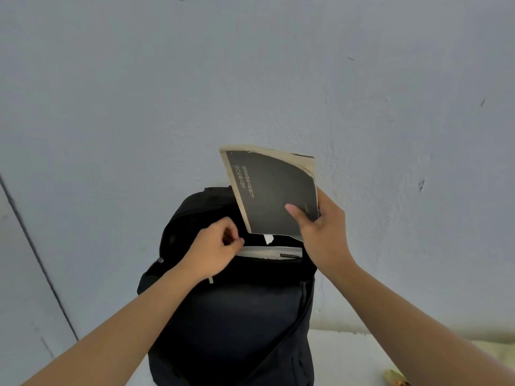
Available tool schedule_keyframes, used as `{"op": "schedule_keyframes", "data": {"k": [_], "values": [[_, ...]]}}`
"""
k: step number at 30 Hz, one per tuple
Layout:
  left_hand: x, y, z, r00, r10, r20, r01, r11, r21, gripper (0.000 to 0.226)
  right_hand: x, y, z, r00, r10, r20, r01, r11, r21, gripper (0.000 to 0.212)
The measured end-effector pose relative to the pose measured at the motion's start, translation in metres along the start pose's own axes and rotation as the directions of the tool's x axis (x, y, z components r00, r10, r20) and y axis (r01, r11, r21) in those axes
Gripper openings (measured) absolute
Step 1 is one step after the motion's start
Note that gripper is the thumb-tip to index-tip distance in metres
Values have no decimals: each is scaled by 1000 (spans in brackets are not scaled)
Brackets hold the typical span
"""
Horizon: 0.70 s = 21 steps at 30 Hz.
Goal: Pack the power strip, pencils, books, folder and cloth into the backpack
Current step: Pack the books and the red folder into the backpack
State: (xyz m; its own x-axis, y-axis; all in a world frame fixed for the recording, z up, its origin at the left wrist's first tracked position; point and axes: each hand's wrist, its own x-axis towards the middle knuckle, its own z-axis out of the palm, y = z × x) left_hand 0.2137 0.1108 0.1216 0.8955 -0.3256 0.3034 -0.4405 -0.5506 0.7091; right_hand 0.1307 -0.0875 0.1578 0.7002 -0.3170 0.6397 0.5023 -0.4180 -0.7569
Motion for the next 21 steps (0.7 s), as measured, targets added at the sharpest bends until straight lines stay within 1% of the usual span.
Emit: {"op": "schedule_keyframes", "data": {"k": [1,3,4,7,9,11,12,14,16,17,18,19,20,21], "values": [[1,-2,4,996,26,90,-36,993,112,16,0,2,0,1000,-5,-18,5,1000,2,28],[5,-3,10,977,54,208,-110,957,268,26,0,6,2,999,-19,-29,19,1000,-6,26],[7,-1,12,971,57,232,-132,937,323,30,0,8,3,999,-28,-25,27,1000,-10,25],[10,2,17,962,1,274,-133,876,463,36,0,12,7,998,-60,-13,60,998,-10,22],[7,5,18,955,-33,296,-138,831,539,40,-1,17,9,995,-96,-10,95,994,-50,16],[0,5,17,949,-20,316,-160,831,532,39,-1,20,11,991,-134,-3,133,983,-124,18],[-5,3,16,948,13,317,-180,843,506,35,-1,21,12,985,-170,6,169,974,-151,19],[-17,-3,12,951,98,294,-215,892,398,28,-2,21,13,957,-289,41,291,935,-203,17],[-29,-7,9,952,162,261,-230,939,255,23,-8,25,14,910,-385,153,414,867,-278,16],[-35,-7,7,951,181,251,-240,944,226,19,-13,27,15,892,-390,227,446,842,-305,15],[-39,-7,7,952,194,235,-248,942,226,17,-18,30,19,888,-357,290,440,842,-311,14],[-42,-7,6,956,204,212,-252,939,235,16,-24,32,24,900,-289,328,390,870,-303,16],[-45,-7,6,961,207,184,-248,938,242,16,-29,34,30,923,-194,332,292,915,-279,21],[-47,-6,4,967,199,160,-234,940,247,18,-32,34,35,948,-87,306,168,954,-249,28]]}}
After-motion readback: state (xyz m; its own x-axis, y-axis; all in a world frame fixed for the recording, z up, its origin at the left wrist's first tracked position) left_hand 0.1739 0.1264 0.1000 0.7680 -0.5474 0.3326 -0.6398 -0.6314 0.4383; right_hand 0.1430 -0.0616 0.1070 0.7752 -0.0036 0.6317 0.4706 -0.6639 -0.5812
